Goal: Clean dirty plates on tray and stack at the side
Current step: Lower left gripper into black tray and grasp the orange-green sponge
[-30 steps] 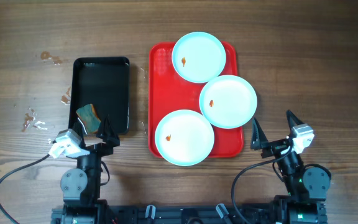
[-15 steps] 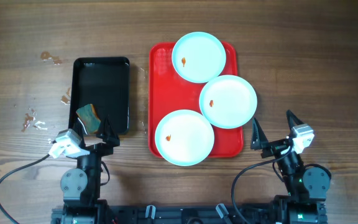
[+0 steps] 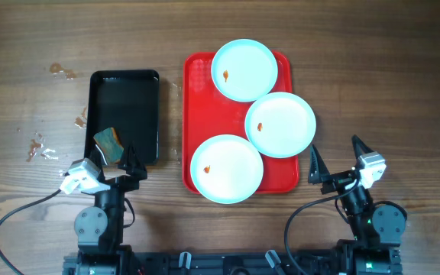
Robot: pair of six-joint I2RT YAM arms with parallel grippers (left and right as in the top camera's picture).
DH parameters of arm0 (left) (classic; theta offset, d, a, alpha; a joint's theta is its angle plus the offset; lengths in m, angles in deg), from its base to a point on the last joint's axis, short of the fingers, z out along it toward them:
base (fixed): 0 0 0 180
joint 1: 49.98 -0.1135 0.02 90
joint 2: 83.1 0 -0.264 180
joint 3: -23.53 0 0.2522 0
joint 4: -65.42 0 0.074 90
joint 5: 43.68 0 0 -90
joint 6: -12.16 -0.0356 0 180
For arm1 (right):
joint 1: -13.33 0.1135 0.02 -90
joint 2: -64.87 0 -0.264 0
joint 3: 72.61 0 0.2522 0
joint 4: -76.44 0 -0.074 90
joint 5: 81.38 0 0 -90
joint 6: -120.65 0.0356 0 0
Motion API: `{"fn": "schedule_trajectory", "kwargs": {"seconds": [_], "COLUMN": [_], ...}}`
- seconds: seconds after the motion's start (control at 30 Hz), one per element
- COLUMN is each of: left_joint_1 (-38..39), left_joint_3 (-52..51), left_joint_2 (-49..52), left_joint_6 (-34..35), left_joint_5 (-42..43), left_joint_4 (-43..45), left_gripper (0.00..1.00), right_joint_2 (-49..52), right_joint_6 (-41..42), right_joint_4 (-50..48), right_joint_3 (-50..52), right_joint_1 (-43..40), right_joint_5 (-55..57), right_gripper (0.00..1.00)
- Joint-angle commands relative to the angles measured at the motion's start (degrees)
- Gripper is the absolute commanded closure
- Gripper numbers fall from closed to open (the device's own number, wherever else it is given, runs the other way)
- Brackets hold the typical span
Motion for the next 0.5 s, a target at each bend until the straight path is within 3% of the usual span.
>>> {"fn": "schedule_trajectory", "kwargs": {"seconds": [0.0, 0.17, 0.27, 0.33, 0.47], "left_joint_1": [0.35, 0.37, 0.35, 0.35, 0.35], "left_joint_3": [-0.24, -0.24, -0.24, 1.51, 9.84], "left_joint_2": [0.07, 0.11, 0.11, 0.13, 3.74], "left_joint_6": [-0.50, -0.11, 0.13, 0.11, 0.11], "left_joint_5": [-1.42, -0.04, 4.17, 4.83, 4.81], "left_joint_4": [0.61, 0.39, 8.28, 13.09, 3.26], "left_gripper": [0.00, 0.00, 0.00, 0.00, 0.00], "right_joint_2": [0.33, 0.33, 0.33, 2.01, 11.67], "right_joint_6": [0.72, 4.92, 11.02, 11.45, 10.08], "right_joint_4": [-0.31, -0.90, -6.84, -2.89, 5.35], "right_joint_3": [0.07, 0.07, -0.87, -6.40, -18.18], "right_joint_1": [0.13, 0.13, 0.13, 0.13, 0.13], "right_joint_5": [-1.05, -1.14, -4.50, -5.70, -6.23], "right_gripper": [0.00, 0.00, 0.00, 0.00, 0.00]}}
